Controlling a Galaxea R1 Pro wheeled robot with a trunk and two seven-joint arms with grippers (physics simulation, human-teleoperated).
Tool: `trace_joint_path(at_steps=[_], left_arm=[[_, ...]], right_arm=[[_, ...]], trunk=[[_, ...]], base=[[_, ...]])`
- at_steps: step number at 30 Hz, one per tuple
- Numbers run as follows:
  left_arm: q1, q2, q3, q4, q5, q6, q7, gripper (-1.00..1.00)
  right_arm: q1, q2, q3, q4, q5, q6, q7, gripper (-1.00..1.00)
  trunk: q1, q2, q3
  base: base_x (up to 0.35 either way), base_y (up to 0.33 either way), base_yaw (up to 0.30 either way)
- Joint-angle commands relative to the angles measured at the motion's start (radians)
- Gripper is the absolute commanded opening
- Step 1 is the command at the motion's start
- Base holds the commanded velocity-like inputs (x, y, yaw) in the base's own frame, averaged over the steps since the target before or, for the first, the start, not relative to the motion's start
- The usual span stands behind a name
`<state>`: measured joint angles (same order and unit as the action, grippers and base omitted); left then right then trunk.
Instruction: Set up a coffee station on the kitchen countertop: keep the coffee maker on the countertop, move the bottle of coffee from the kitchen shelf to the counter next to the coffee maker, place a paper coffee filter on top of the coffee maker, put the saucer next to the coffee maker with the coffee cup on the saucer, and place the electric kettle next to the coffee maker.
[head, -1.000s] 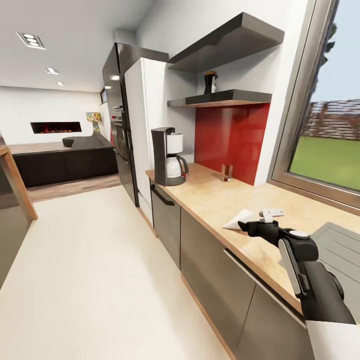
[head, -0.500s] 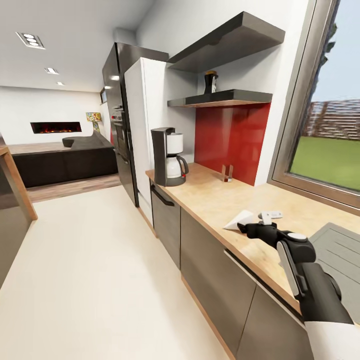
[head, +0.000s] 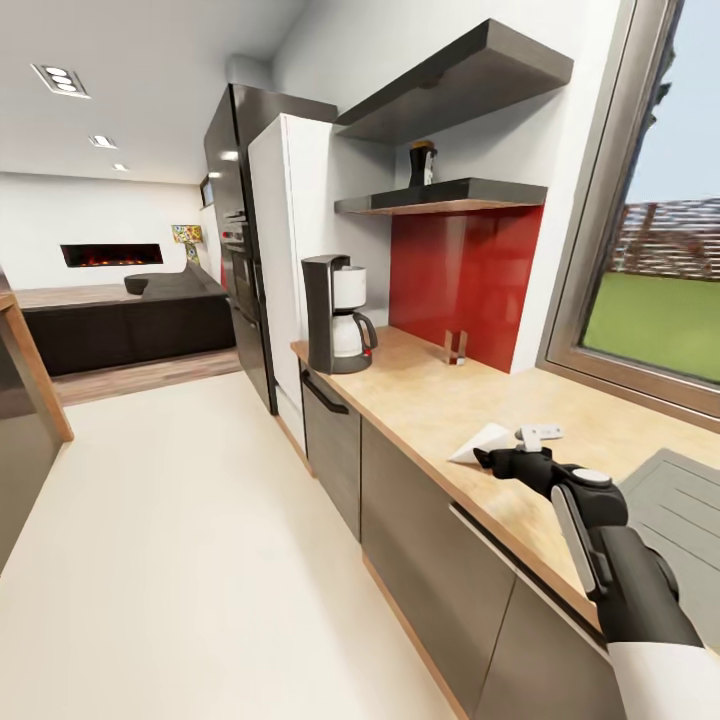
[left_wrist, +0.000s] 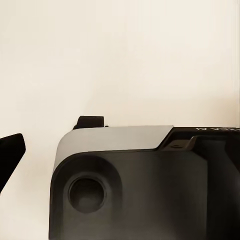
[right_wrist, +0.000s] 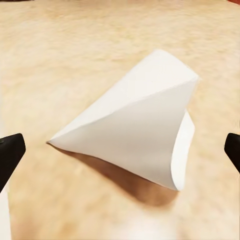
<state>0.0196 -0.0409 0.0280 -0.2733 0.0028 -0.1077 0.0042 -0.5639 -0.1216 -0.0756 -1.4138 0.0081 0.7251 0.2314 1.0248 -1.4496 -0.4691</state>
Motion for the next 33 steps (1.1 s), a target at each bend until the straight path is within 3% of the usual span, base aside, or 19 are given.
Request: trace_joint_path(at_steps=[1,33], left_arm=[[0.0,0.0,0.003,-0.001,0.0,-0.001,0.0,1.0],[0.0,0.0,0.003,-0.002,0.0,-0.001,0.0,1.0]], right_arm=[[-0.001,0.0,-0.001,0.004,0.001,0.0,0.005,1.0],[-0.001,0.0,0.001,0.04,0.0,-0.007,0.005,1.0]], trunk=[[0.0,0.0,-0.001],[0.0,0.0,-0.001]], base=[[0.083,0.0,0.0],[0.042,0.016,0.0]])
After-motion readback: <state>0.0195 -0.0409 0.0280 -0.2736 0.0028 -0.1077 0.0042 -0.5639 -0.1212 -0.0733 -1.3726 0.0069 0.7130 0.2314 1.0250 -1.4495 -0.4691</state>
